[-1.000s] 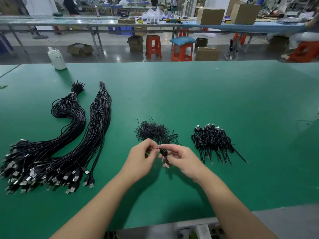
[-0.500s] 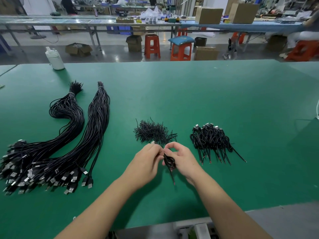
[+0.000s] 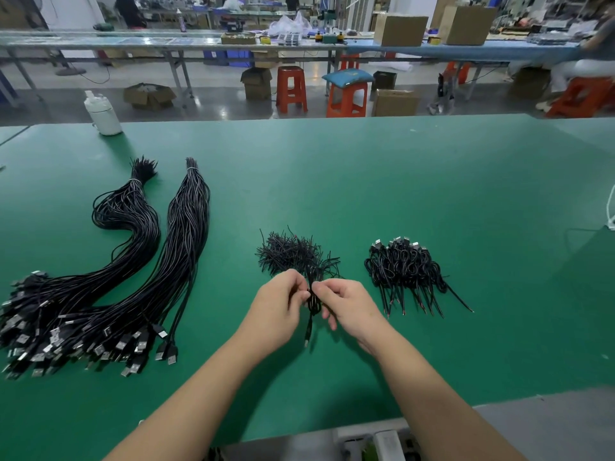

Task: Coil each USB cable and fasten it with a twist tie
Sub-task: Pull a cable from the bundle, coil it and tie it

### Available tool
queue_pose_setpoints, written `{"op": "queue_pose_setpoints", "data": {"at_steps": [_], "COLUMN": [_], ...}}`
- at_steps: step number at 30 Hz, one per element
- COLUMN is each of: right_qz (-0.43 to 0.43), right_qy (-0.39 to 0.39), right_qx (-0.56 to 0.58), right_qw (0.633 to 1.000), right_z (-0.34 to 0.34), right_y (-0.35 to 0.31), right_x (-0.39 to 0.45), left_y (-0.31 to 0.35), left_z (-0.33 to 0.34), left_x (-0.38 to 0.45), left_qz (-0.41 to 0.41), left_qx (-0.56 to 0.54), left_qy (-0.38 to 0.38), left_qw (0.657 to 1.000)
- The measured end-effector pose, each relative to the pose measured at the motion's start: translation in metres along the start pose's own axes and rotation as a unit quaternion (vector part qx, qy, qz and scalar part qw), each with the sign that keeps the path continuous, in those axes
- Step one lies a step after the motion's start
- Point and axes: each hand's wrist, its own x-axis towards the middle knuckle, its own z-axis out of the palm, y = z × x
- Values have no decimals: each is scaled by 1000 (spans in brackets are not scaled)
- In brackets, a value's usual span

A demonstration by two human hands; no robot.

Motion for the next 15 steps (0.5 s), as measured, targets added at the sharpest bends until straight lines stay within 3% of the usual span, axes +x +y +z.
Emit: {"op": "queue_pose_setpoints", "data": {"at_steps": [4,7,9,12,15], "right_qz": [11,-7,-4,-5,-25], "right_qy": [25,12,-5,-77,-91], "right_qx": [83,67,79,126,75], "right_qw": [996,998,997,989,993], "right_z": [7,7,5,1,1], "right_y": [2,2,1,1,1], "right_x": [3,2,2,-2,-3], "left_y": [-1,-5,-6,-8,-8], "left_z": [2,2,1,-3,-4], "left_x": [-1,-1,-2,0,3], "left_qz": [89,153,128,26,-34], "left_qx": [75,169,137,28,-12], "left_qy": [11,11,13,31,17], "left_qw": [993,974,982,999,999]}}
